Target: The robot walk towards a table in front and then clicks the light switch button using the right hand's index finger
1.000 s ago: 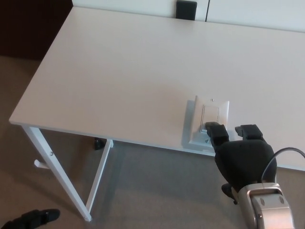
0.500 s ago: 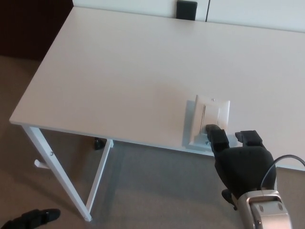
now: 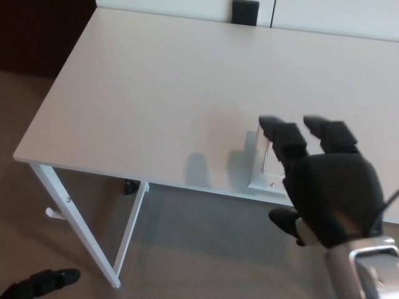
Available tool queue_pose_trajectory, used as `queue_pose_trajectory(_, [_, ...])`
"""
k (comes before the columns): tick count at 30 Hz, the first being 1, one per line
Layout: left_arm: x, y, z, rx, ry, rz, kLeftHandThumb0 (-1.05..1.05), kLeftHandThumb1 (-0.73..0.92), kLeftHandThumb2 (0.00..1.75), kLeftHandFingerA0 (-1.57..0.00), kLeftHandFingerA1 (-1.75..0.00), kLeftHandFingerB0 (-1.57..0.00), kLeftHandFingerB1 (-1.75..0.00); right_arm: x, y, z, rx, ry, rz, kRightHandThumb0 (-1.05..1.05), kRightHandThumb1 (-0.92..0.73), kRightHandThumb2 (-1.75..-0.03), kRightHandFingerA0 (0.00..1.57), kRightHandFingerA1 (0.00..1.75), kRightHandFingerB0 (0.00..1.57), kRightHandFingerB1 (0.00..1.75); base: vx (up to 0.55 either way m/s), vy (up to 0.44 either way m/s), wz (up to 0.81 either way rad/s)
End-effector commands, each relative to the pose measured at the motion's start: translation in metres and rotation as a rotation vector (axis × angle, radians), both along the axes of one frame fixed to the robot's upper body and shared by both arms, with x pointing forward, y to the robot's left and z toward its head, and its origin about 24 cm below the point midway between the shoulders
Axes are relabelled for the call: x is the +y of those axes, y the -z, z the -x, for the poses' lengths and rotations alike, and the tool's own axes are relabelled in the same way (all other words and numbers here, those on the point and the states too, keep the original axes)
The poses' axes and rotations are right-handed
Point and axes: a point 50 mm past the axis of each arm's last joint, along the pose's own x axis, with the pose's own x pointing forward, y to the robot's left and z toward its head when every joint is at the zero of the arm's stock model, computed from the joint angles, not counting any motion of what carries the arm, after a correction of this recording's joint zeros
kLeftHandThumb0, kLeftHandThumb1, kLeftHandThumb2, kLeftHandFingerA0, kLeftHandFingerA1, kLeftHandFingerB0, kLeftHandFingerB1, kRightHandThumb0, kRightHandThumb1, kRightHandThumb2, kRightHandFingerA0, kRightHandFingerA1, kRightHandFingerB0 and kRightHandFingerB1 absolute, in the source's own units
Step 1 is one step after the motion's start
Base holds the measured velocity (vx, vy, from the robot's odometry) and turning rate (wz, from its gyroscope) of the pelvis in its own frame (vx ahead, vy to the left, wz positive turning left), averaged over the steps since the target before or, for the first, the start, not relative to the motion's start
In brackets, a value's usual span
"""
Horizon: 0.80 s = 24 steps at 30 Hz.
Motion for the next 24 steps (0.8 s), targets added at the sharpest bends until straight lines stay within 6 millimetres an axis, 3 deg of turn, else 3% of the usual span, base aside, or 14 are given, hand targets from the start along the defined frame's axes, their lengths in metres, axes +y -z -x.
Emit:
queue_pose_trajectory(1, [0.009,-0.003,-0.003,-0.009,0.002,-0.028,-0.14,0.66,0.57,-0.63,-0.49,-0.39,-0.40,-0.013,-0.025,0.041,-0.008,-0.086,-0.103,-0.49,-0.37,-0.61,0.01,0.38,0.11,0.42,0.00,0.000,0.00])
queue_pose_trajectory(4, [0.011,-0.004,-0.003,-0.011,-0.007,-0.024,-0.14,0.67,0.58,-0.62,-0.49,-0.39,-0.40,-0.019,-0.018,0.052,0.034,-0.088,-0.135,-0.47,-0.39,-0.60,0.01,0.38,0.09,0.42,0.00,0.000,0.00])
queue_pose_trajectory(5, [0.011,-0.003,-0.001,-0.007,-0.009,-0.023,-0.14,0.68,0.58,-0.62,-0.49,-0.38,-0.40,-0.022,-0.012,0.058,0.102,-0.084,-0.177,-0.41,-0.45,-0.60,0.00,0.30,0.08,0.40,0.00,0.000,0.00])
queue_pose_trajectory(7, [0.010,-0.002,0.000,-0.002,-0.007,-0.017,-0.14,0.68,0.58,-0.60,-0.48,-0.38,-0.40,-0.032,0.017,0.068,0.237,-0.035,-0.196,-0.34,-0.49,-0.59,0.01,0.28,0.09,0.39,0.00,0.000,0.00])
queue_pose_trajectory(11, [0.007,0.002,0.002,0.009,-0.001,-0.020,-0.12,0.67,0.58,-0.61,-0.48,-0.38,-0.40,-0.045,0.046,0.078,0.359,0.008,-0.198,-0.30,-0.49,-0.59,0.03,0.27,0.07,0.38,0.00,0.000,0.00])
queue_pose_trajectory(13, [0.006,0.002,0.004,0.008,0.004,-0.032,-0.13,0.67,0.60,-0.61,-0.49,-0.39,-0.40,-0.056,0.077,0.088,0.481,0.045,-0.184,-0.31,-0.54,-0.63,0.05,0.31,0.04,0.36,0.00,0.000,0.00])
queue_pose_trajectory(15, [0.005,0.003,0.004,0.009,0.003,-0.031,-0.13,0.67,0.60,-0.62,-0.49,-0.39,-0.40,-0.059,0.085,0.090,0.510,0.050,-0.168,-0.29,-0.59,-0.60,0.03,0.31,0.07,0.35,0.00,0.000,0.00])
queue_pose_trajectory(17, [0.004,0.003,0.003,0.008,-0.005,-0.025,-0.15,0.67,0.60,-0.60,-0.48,-0.38,-0.40,-0.074,0.113,0.096,0.664,0.080,-0.179,-0.31,-0.60,-0.66,0.03,0.29,0.05,0.30,0.00,0.000,0.00])
queue_pose_trajectory(19, [0.004,0.004,0.003,0.004,-0.010,-0.024,-0.16,0.67,0.58,-0.62,-0.48,-0.38,-0.40,-0.079,0.119,0.095,0.735,0.097,-0.230,-0.34,-0.61,-0.72,0.03,0.30,0.01,0.29,0.00,0.000,0.00])
queue_pose_trajectory(21, [0.002,0.005,0.004,0.007,-0.007,-0.022,-0.17,0.67,0.58,-0.62,-0.48,-0.39,-0.39,-0.084,0.123,0.093,0.803,0.133,-0.314,-0.28,-0.68,-0.78,0.00,0.21,0.00,0.19,0.00,0.000,0.00])
queue_pose_trajectory(23, [0.001,0.006,0.006,0.014,-0.010,-0.016,-0.16,0.67,0.58,-0.62,-0.48,-0.39,-0.39,-0.090,0.129,0.091,0.858,0.173,-0.445,-0.25,-0.74,-0.73,0.00,0.18,0.00,0.15,0.00,0.000,0.00])
queue_pose_trajectory(24, [0.002,0.006,0.006,0.018,-0.012,-0.019,-0.14,0.68,0.58,-0.62,-0.47,-0.39,-0.39,-0.095,0.131,0.087,0.887,0.215,-0.549,-0.38,-0.77,-0.85,0.00,0.23,0.00,0.12,0.00,0.000,0.00])
